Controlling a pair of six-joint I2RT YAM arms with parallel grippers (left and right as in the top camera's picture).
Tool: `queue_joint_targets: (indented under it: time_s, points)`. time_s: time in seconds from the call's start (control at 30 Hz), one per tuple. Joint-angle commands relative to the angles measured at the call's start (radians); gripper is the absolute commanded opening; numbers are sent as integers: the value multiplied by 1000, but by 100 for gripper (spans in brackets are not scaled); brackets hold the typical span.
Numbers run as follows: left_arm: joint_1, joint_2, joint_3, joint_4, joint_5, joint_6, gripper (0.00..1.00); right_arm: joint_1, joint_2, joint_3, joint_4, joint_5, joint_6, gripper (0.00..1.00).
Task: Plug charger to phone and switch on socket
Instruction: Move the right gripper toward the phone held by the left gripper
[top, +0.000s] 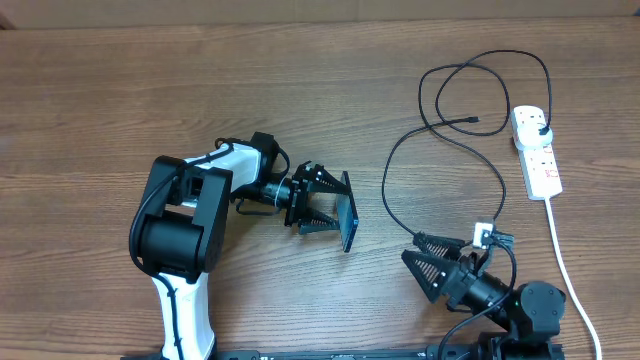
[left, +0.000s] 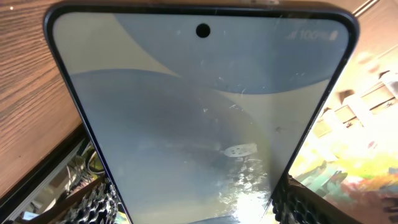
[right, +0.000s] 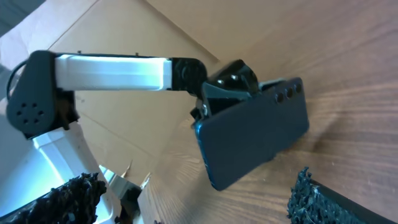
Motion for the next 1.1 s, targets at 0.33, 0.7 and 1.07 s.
queue_joint_targets:
  time_s: [0.33,0.7,1.07]
  points:
    - [44,10,-2,-2,61,-20,61,0,365,488,-500,348,-352,99]
    - [44,10,-2,-2,61,-20,61,380,562,628,-576,706,-299,99]
    - [44,10,-2,-2,61,-19,62,982,739,628,-415,1334,-53,99]
